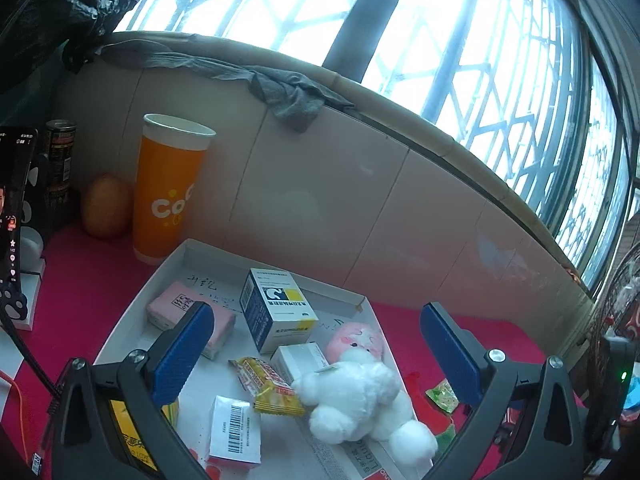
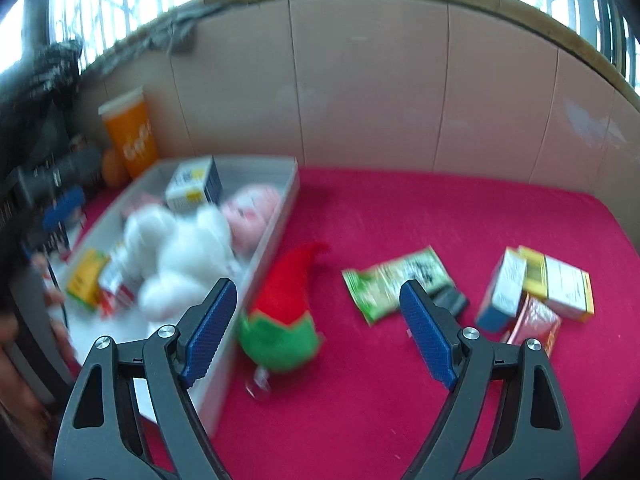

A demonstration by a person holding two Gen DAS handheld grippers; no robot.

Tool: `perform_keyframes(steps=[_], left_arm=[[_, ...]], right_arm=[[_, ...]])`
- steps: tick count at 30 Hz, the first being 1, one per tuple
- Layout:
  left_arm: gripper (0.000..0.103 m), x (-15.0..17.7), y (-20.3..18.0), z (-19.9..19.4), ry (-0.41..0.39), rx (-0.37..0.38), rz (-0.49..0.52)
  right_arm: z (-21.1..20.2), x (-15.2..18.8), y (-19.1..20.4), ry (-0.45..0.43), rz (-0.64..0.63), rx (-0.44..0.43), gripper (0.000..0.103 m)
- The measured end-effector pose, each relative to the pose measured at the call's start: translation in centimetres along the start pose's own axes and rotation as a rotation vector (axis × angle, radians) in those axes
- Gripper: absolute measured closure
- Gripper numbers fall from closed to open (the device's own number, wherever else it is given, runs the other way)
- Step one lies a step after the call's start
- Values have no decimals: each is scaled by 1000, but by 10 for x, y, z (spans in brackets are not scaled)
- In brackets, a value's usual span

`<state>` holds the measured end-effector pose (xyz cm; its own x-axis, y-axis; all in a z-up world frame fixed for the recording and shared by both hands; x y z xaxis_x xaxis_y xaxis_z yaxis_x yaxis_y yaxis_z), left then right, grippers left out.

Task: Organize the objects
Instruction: 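Move right tool to red-green elf hat plush and close gripper on it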

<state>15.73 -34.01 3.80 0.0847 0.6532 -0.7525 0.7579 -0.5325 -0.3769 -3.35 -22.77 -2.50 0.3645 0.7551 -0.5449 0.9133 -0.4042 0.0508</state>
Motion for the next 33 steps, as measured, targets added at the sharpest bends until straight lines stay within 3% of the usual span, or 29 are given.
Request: perform_keyframes(steps=[5, 13, 17, 22, 23, 26, 29, 33], left_arm=[[0, 1, -1, 1, -3, -14, 9], [0, 0, 5, 0, 0, -2, -22], [0, 1, 5, 0, -1, -1, -26], [0, 3, -2, 1, 5, 3, -5], [0, 4, -3, 2, 7, 3, 0], [0, 6, -7, 3, 13, 1, 12], [0, 7, -10, 4, 19, 6, 22], [0, 8, -16, 3, 19, 26, 36]], right_arm=[[16, 19, 4, 44, -122, 34, 23], [38, 20, 23, 88, -248, -25, 23], [51, 12, 27, 92, -259, -1, 24], [70, 6, 18, 137, -178, -100, 24], [71, 6, 17, 138, -167, -114, 27], [70, 9, 21, 138, -169, -167, 59], [55, 15, 31, 89, -232, -154, 62], [27, 28, 22, 44, -185, -183, 63]])
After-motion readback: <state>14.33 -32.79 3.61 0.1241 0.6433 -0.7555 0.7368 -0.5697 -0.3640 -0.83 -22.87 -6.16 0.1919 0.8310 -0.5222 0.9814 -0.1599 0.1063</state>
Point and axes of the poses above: each gripper's, at about its wrist camera, not at the fingertips, and z roughly the way its jaws point, y to its left, x to its underside, the point moved 7 cm from there along z, roughly the way its jaws point, and after that the axes turned 15 degrees about y, right-handed, at the moved point
